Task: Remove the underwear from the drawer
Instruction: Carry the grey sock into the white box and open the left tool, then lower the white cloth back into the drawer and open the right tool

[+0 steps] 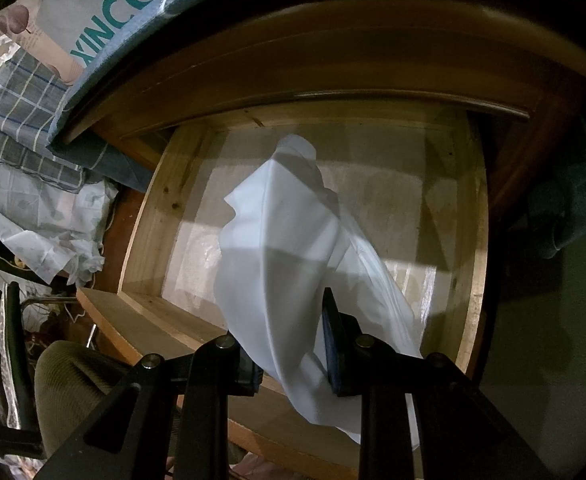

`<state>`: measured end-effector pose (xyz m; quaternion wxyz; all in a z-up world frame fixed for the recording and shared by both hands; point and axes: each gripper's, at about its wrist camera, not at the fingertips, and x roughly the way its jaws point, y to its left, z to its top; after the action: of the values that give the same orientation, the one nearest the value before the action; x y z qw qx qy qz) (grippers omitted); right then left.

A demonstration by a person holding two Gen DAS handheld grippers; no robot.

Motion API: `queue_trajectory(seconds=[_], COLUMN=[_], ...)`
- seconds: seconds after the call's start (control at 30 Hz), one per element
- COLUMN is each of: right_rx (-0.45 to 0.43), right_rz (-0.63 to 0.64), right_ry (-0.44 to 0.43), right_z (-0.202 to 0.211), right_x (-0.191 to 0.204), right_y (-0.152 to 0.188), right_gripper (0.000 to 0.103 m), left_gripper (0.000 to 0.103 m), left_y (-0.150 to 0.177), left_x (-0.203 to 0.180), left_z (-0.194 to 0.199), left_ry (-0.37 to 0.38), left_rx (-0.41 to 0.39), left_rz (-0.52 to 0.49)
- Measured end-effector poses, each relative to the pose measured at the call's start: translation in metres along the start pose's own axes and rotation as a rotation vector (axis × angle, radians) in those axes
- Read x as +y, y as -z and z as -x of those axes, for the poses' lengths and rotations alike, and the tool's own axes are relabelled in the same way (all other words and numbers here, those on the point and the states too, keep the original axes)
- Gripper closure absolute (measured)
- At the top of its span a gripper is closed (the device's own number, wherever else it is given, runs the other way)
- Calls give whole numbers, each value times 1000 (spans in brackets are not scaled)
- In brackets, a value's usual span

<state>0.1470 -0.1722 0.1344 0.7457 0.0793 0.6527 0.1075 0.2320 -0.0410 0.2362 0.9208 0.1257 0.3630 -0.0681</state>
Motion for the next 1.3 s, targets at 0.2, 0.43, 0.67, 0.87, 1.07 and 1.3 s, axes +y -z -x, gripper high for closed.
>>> queue_trajectory(seconds=[0.2,0.43,0.67,0.87,1.07,1.3], right_rx=[5,7,1,-1,-14,-18], right_rz=[1,1,1,10,33,53], right_ry=[7,13,22,38,57,83], right_z=[-1,-1,0,1,4,5], right_x=[1,2,4,9,13,17], right_y=[-1,-3,-3,-3,-2,-3], right_gripper=[80,80,80,80,80,80], left_gripper=[50,45,45,45,45,45], left_y=[25,91,172,222,243,258], left_x=[-2,-6,2,3,-6,-8], left_z=[22,45,18,-4,-10,-15], left_ry=[-14,-11,-21,-19,-10,-2], left_rx=[-23,-16,130,207,218,242], left_rz=[0,32,135,186,173,157])
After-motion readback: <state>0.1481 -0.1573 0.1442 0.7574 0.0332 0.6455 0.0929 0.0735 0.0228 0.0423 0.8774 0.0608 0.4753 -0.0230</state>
